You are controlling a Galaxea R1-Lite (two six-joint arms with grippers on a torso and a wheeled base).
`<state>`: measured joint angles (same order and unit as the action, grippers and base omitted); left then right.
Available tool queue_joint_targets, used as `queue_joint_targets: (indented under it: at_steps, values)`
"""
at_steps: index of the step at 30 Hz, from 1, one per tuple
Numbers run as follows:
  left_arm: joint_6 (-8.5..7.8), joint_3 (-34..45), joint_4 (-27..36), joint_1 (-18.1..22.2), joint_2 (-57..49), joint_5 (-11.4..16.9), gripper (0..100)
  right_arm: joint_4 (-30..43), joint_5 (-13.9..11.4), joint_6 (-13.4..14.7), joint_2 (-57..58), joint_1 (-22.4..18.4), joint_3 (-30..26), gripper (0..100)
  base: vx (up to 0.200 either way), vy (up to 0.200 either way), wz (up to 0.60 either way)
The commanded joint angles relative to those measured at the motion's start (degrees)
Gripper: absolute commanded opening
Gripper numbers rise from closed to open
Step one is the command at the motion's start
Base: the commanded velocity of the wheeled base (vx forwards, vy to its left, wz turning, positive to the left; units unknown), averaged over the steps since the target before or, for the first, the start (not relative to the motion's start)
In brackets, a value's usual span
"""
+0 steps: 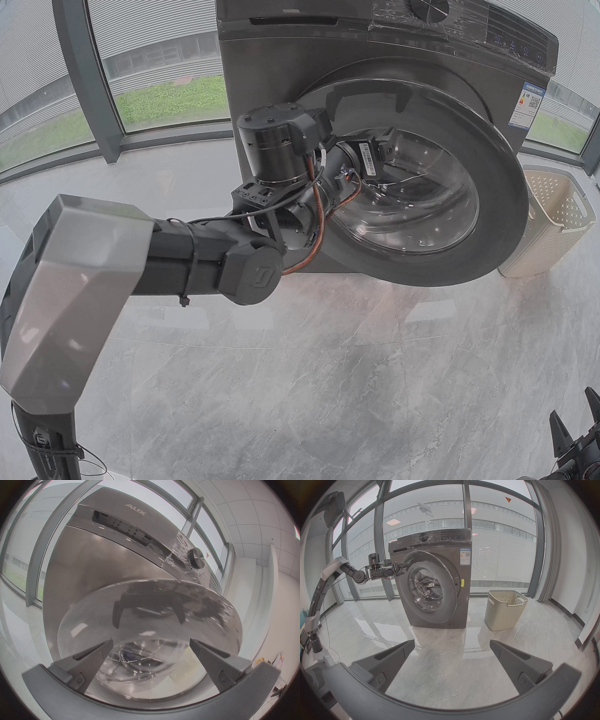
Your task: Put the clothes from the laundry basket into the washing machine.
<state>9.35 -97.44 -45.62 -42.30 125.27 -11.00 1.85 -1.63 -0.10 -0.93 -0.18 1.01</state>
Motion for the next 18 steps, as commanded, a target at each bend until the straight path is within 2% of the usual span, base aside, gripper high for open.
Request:
queue_joint_targets:
  at_steps: [1,4,6,9,10,11,12,13,15,18]
  values:
    - [0.05,0.6,0.4,-0.7,0.6,-0.4,100,-0.1,0.0,0.0,0.9,0.0,-0.4,100,0.0,0.0,0.0]
    - [-0.03,6.4,0.4,-0.9,-3.8,-0.5,100,0.0,0.0,-0.1,0.9,0.0,-0.4,100,0.0,0.0,0.0]
    - [-0.03,12.6,0.0,-1.6,-7.8,-0.3,100,0.0,0.0,0.0,0.9,0.0,-0.4,100,0.0,0.0,0.0]
    - [0.05,26.7,-0.9,-2.6,-16.4,0.5,100,0.0,0.0,0.0,0.9,0.0,-0.4,100,0.0,0.0,0.0]
    - [0.05,27.5,-0.9,-2.7,-16.8,0.5,100,-0.1,0.0,0.0,0.9,0.0,-0.4,100,0.0,0.0,0.0]
    - [0.05,36.6,-1.8,-3.4,-22.8,1.4,100,0.0,0.0,0.0,0.9,0.0,-0.4,100,0.0,0.0,0.0]
    - [0.05,42.0,-2.6,-3.6,-26.0,2.1,100,0.0,0.0,0.0,0.9,0.0,-0.4,100,0.0,0.0,0.0]
    - [0.05,45.0,-3.2,-3.8,-28.1,2.4,100,0.0,0.0,0.0,0.9,0.0,-0.4,100,0.0,0.0,0.0]
    - [-0.03,55.9,-5.3,-3.8,-36.1,3.6,100,0.0,0.0,0.0,0.9,0.0,-0.4,100,0.0,0.0,0.0]
    - [-0.03,67.0,-5.9,-2.1,-47.2,4.3,100,0.0,0.0,0.0,0.9,-0.1,-0.4,100,0.0,0.0,0.0]
